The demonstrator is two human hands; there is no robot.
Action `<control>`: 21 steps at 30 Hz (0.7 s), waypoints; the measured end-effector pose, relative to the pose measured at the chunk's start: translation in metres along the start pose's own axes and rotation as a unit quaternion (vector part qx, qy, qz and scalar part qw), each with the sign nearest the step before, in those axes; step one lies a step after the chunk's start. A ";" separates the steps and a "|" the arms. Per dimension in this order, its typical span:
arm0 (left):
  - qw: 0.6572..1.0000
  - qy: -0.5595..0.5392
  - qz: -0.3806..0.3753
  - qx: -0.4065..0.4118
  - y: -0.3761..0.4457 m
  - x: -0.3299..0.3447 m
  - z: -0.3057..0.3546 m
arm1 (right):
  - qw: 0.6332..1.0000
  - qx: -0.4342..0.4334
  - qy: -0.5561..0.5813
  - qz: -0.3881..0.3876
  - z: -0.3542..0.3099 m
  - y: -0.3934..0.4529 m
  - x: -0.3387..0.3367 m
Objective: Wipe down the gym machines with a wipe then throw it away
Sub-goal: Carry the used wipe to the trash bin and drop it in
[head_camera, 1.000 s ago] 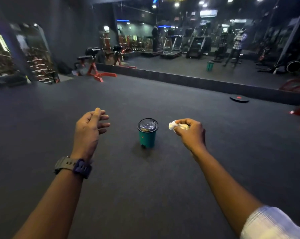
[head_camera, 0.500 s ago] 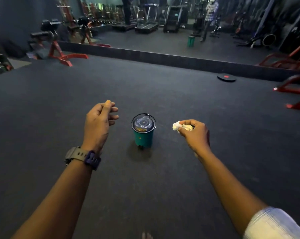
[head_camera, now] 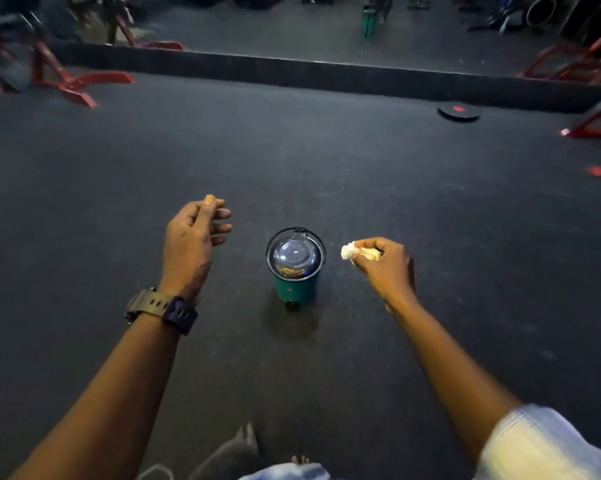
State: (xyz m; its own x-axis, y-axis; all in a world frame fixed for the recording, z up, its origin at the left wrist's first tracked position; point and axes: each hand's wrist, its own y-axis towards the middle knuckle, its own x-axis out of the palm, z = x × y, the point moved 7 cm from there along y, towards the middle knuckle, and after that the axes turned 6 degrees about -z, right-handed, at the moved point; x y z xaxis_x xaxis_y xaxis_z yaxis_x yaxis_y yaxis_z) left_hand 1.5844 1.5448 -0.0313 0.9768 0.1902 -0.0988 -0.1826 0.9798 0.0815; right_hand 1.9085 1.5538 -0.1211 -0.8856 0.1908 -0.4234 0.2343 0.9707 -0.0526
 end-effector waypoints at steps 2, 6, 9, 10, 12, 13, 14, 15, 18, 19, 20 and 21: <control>1.000 -0.005 -0.003 -0.018 0.038 -0.003 -0.024 | 1.000 0.005 -0.012 0.008 -0.002 0.026 0.016; 0.998 -0.013 -0.031 -0.048 0.134 -0.007 -0.079 | 0.998 0.034 -0.043 0.034 -0.002 0.085 0.059; 0.996 -0.020 -0.057 -0.058 0.203 -0.009 -0.101 | 0.994 0.064 -0.071 0.046 -0.007 0.124 0.090; 0.996 -0.021 -0.066 -0.061 0.226 -0.009 -0.103 | 0.993 0.072 -0.073 0.051 -0.011 0.138 0.099; 0.994 -0.018 -0.086 -0.061 0.263 -0.006 -0.105 | 0.992 0.082 -0.076 0.060 -0.020 0.160 0.111; 0.993 -0.015 -0.097 -0.063 0.281 -0.004 -0.106 | 0.991 0.087 -0.077 0.065 -0.024 0.172 0.117; 0.992 -0.014 -0.108 -0.062 0.297 -0.002 -0.105 | 0.991 0.088 -0.078 0.069 -0.028 0.181 0.121; 0.991 -0.017 -0.116 -0.061 0.314 0.001 -0.104 | 0.991 0.089 -0.076 0.071 -0.031 0.191 0.126; 0.989 -0.018 -0.132 -0.064 0.351 0.010 -0.108 | 0.990 0.104 -0.063 0.074 -0.032 0.217 0.138; 0.988 -0.014 -0.139 -0.063 0.361 0.014 -0.109 | 0.990 0.107 -0.056 0.076 -0.031 0.226 0.140; 0.987 -0.012 -0.145 -0.061 0.371 0.017 -0.111 | 0.990 0.108 -0.048 0.077 -0.030 0.237 0.144; 0.987 -0.010 -0.150 -0.060 0.380 0.021 -0.113 | 0.990 0.106 -0.042 0.078 -0.029 0.246 0.147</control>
State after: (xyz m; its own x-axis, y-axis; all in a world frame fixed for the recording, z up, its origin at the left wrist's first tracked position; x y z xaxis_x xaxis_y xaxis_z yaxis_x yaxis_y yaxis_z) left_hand 1.5229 1.9281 -0.1143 0.9905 -0.1103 -0.0816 0.1051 0.9923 -0.0661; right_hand 1.8243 1.8249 -0.1698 -0.7975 0.3144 -0.5149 0.4527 0.8760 -0.1662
